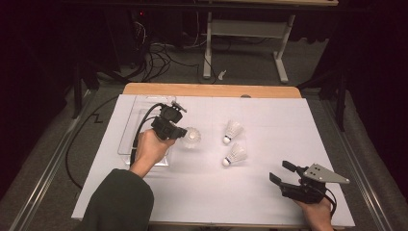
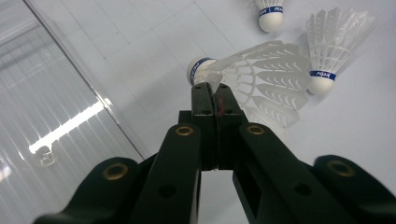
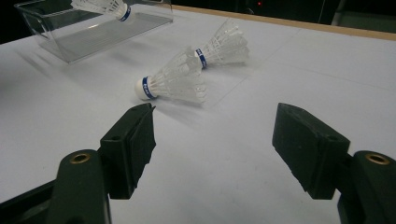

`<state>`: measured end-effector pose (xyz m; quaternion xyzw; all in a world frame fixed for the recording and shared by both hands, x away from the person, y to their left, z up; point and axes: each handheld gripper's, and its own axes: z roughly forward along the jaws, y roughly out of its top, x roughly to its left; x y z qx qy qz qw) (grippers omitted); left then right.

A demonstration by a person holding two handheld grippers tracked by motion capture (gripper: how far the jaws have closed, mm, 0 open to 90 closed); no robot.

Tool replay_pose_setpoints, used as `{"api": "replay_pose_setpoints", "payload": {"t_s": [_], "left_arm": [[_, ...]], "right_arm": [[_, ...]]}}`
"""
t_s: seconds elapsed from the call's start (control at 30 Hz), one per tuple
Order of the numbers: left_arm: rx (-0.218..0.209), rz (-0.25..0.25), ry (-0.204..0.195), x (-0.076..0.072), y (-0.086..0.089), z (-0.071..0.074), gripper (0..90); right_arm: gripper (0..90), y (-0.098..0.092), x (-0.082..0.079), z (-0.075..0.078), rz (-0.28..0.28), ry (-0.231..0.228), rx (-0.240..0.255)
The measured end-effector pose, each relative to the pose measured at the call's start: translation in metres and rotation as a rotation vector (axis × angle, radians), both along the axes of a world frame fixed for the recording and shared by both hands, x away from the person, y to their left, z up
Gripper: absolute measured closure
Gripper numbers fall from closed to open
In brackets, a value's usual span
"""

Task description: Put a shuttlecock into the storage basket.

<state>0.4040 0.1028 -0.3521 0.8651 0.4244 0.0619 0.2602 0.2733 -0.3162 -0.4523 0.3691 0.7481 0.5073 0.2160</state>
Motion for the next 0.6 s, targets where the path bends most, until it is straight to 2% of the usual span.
{"api": "replay_pose_setpoints", "payload": {"t_s": [0.6], "left_arm": [[-0.009, 0.03, -0.02, 0.001, 0.017, 0.009, 90.0]], "right_arm": [[30.0, 0.0, 0.0, 0.0, -0.001, 0.0, 0.0]]}}
